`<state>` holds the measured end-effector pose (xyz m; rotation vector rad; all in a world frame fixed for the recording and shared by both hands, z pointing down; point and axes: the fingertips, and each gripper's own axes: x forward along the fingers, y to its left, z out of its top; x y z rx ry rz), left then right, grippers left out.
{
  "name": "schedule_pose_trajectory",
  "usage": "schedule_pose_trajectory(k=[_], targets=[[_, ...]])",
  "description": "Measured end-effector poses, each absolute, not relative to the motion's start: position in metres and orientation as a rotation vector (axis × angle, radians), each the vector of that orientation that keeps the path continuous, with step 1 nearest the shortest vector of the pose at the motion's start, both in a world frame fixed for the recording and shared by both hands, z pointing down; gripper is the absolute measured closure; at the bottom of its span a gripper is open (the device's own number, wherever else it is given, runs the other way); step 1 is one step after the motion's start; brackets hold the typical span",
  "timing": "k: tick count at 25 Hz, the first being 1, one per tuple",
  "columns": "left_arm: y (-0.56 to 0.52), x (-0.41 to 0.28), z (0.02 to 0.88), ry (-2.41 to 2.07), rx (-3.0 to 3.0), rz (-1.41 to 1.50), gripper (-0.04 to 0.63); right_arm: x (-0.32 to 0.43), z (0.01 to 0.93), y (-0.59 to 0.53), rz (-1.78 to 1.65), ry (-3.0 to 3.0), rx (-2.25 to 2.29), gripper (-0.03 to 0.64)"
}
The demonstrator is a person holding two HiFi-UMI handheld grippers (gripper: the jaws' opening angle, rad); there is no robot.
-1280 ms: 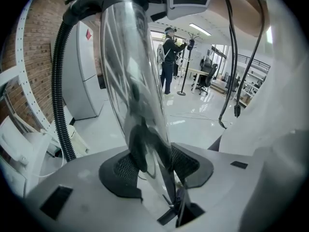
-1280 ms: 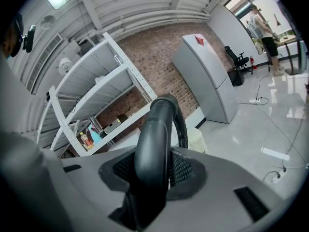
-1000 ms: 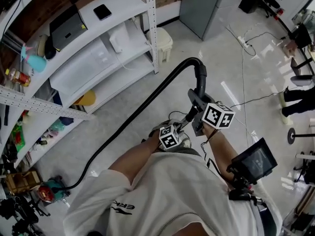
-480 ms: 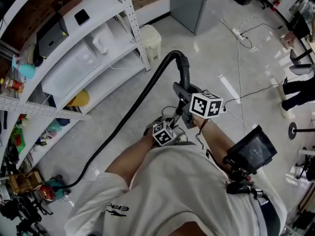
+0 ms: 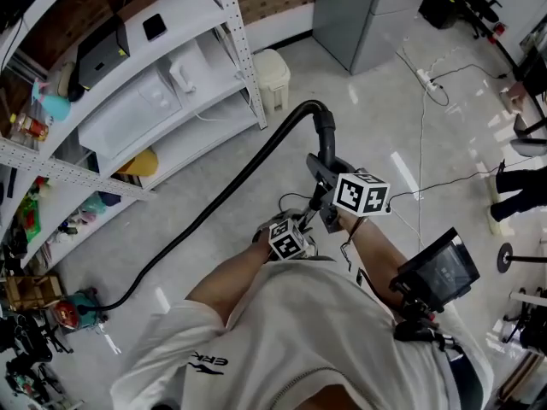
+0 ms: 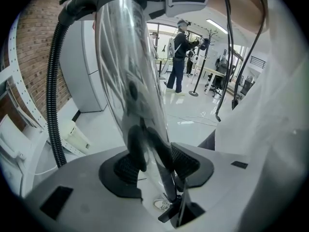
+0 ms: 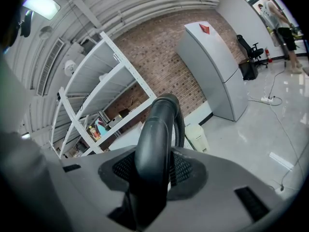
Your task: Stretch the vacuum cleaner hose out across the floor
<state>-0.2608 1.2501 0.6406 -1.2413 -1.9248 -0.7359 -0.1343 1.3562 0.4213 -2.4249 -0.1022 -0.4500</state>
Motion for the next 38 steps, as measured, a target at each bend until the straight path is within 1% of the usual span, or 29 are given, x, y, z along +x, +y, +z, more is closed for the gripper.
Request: schedule_pose_trajectory(k=[38], targets=[[1.242,-0.253,0.642,-1.903,-1.248,-0.757,0.423,-0.122,0.422,1.341,-0.496,-0.050,-2.450,0.472]])
